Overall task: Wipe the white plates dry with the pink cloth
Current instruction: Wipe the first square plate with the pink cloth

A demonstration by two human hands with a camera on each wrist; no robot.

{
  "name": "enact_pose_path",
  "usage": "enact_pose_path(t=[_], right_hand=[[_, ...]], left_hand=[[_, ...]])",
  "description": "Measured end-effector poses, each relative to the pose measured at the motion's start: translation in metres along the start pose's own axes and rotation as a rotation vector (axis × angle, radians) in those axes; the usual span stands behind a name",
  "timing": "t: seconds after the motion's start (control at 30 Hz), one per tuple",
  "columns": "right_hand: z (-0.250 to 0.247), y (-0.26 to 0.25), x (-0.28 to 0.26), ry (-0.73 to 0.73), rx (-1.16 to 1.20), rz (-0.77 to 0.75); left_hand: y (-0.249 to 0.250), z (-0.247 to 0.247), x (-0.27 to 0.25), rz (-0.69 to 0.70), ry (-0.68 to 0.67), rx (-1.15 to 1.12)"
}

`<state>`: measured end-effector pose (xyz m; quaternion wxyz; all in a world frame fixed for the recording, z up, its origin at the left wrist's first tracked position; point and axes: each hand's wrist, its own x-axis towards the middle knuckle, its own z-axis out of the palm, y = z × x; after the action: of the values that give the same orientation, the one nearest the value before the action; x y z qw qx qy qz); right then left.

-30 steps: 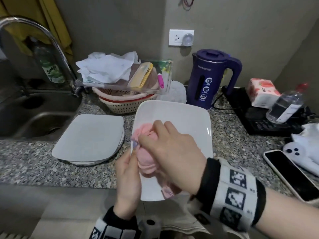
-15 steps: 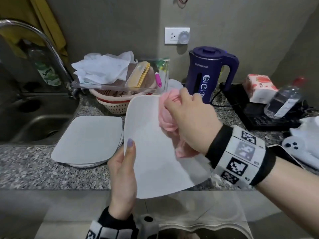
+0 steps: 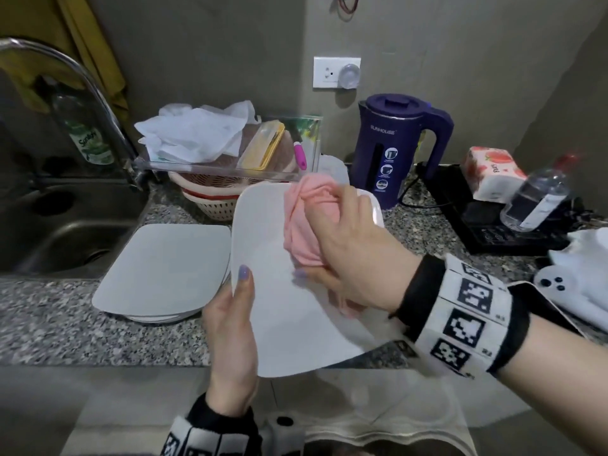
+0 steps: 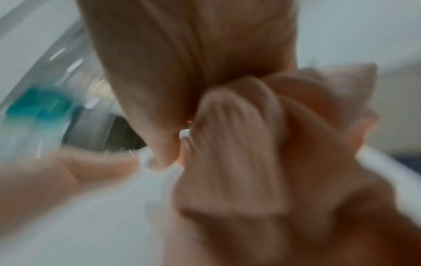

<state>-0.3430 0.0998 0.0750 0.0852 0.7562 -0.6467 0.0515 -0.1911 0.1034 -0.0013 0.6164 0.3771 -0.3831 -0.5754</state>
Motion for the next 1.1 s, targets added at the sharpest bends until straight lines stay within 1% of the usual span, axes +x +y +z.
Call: enact_pose_path(t=[0.07, 0.1, 0.13, 0.2, 0.23, 0.27, 0.3, 0.33, 0.37, 0.4, 0.47, 0.53, 0.6, 0.63, 0.67, 0.7, 0.77, 0.8, 0.9, 0.93, 0.97, 1.0, 1.07, 1.1], right_hand=[[0.009, -0.003, -0.006, -0.166, 0.28, -0.019], [0.009, -0.004, -0.006, -0.208, 0.422, -0.005], [0.009, -0.005, -0.005, -0.185, 0.522, 0.009], [0.012, -0.003, -0.004, -0.004, 0.677, 0.047], [0.011, -0.001, -0.003, 0.07, 0.731, 0.094], [0.011, 0.002, -0.003, 0.095, 0.76, 0.159], [0.012, 0.005, -0.003, 0.068, 0.771, 0.227], [0.011, 0.005, -0.005, -0.003, 0.755, 0.281], [0.012, 0.003, -0.007, -0.075, 0.734, 0.302], [0.013, -0.001, -0.01, -0.107, 0.711, 0.275], [0.02, -0.009, -0.014, -0.052, 0.597, 0.136], [0.019, -0.01, -0.011, 0.009, 0.395, 0.05], [0.012, 0.001, -0.005, 0.082, 0.179, 0.082], [0.008, 0.007, -0.003, 0.14, 0.148, 0.114], [0.004, 0.011, -0.003, 0.191, 0.171, 0.134], [0.003, 0.012, -0.004, 0.21, 0.198, 0.132], [0.0, 0.006, -0.009, 0.144, 0.252, 0.115], [0.0, 0.004, -0.013, 0.064, 0.297, 0.13], [0.004, 0.008, -0.02, -0.294, 0.406, 0.158], [0.005, 0.009, -0.021, -0.365, 0.408, 0.129], [0.007, 0.01, -0.023, -0.392, 0.378, 0.086], [0.01, 0.01, -0.026, -0.381, 0.312, 0.03], [0.018, 0.007, -0.031, -0.267, 0.17, -0.06], [0.018, 0.005, -0.031, -0.205, 0.13, -0.062]], left_hand=[[-0.003, 0.0, 0.001, -0.038, 0.013, -0.004], [-0.004, 0.0, 0.001, -0.052, 0.011, -0.01], [-0.005, -0.001, 0.001, -0.062, 0.012, -0.013], [-0.007, -0.002, 0.002, -0.069, 0.012, 0.001], [-0.008, -0.002, 0.002, -0.065, 0.009, 0.01], [-0.008, -0.001, 0.002, -0.063, 0.006, 0.016], [-0.008, 0.0, 0.002, -0.064, 0.005, 0.019], [-0.009, 0.001, 0.002, -0.066, 0.005, 0.021], [-0.009, 0.001, 0.001, -0.068, 0.005, 0.021], [-0.01, 0.001, 0.001, -0.065, -0.003, 0.024], [-0.011, 0.002, -0.001, -0.032, -0.053, 0.056], [-0.01, 0.003, -0.004, -0.009, -0.083, 0.084], [-0.007, 0.004, -0.006, -0.009, -0.086, 0.066], [-0.005, 0.004, -0.006, -0.007, -0.091, 0.05], [-0.004, 0.005, -0.006, -0.007, -0.09, 0.045], [-0.003, 0.006, -0.005, -0.006, -0.091, 0.056], [-0.004, 0.007, -0.003, -0.03, -0.078, 0.052], [-0.004, 0.008, -0.002, -0.048, -0.069, 0.04], [-0.007, 0.005, 0.001, -0.082, -0.06, 0.054], [-0.007, 0.005, 0.002, -0.093, -0.056, 0.058], [-0.007, 0.004, 0.002, -0.106, -0.049, 0.056], [-0.006, 0.004, 0.002, -0.117, -0.043, 0.049], [-0.006, 0.004, 0.001, -0.121, -0.048, 0.04], [-0.006, 0.004, 0.0, -0.111, -0.054, 0.046]])
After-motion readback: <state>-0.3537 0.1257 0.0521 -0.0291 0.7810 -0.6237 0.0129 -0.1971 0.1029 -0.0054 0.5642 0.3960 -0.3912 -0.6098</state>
